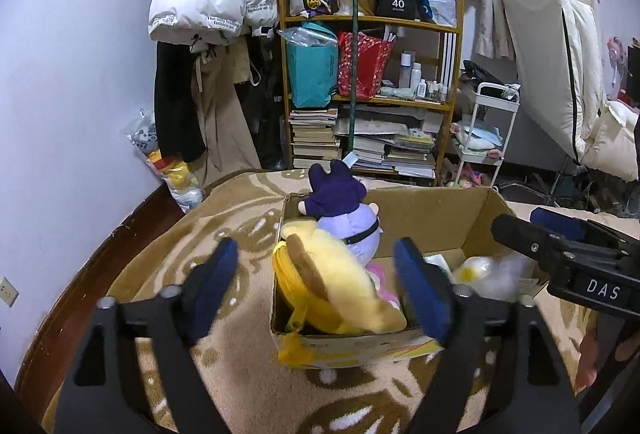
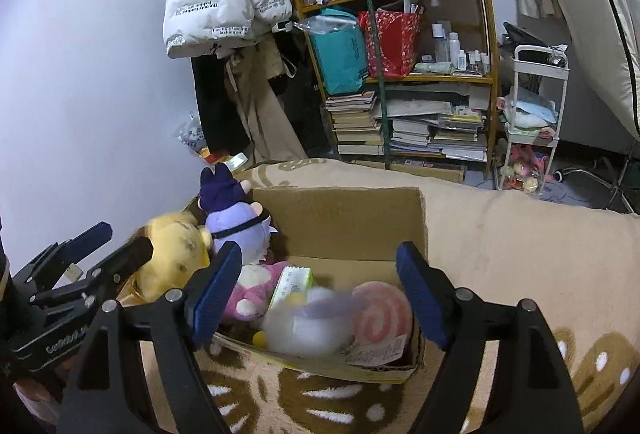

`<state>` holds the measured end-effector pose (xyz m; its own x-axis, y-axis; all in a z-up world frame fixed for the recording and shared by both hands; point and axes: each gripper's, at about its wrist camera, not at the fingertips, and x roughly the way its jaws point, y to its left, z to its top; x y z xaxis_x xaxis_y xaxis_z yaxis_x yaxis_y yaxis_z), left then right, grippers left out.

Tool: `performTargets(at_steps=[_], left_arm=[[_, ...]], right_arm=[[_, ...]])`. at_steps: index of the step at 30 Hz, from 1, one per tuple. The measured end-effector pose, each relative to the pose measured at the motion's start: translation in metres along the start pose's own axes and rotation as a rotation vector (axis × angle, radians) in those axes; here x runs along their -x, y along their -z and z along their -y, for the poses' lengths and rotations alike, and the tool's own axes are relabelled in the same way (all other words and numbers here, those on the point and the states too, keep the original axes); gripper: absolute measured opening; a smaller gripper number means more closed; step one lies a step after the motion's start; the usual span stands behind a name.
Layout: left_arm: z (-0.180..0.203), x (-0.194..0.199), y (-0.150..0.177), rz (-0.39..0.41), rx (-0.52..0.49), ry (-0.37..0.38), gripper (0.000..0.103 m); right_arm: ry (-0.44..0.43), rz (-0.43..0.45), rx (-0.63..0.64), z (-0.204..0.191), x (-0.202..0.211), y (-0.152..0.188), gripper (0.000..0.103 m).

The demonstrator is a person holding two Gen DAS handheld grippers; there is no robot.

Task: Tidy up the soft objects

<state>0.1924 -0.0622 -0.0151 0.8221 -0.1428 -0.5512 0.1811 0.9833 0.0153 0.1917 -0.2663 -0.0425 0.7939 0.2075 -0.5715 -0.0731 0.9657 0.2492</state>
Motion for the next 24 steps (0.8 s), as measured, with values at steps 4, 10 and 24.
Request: performTargets(at_steps=[4, 10, 24], left_arm=[[-0.004, 0.005, 0.000, -0.005, 0.008, -0.005, 0.092], [-0.013, 0.023, 0.002, 0.001, 0.017, -0.024, 0.094], [-0.024, 0.097, 0.011, 0.086, -0.011, -0.069, 0.101]], right_arm=[[-0.001, 0.015, -0.001, -0.001, 0.007, 0.000, 0.091], [0.004, 0.063, -0.005, -0.006, 0.033, -0.002, 0.099], [0.030, 0.197, 0.020, -0.022, 0.118, 0.005, 0.103]])
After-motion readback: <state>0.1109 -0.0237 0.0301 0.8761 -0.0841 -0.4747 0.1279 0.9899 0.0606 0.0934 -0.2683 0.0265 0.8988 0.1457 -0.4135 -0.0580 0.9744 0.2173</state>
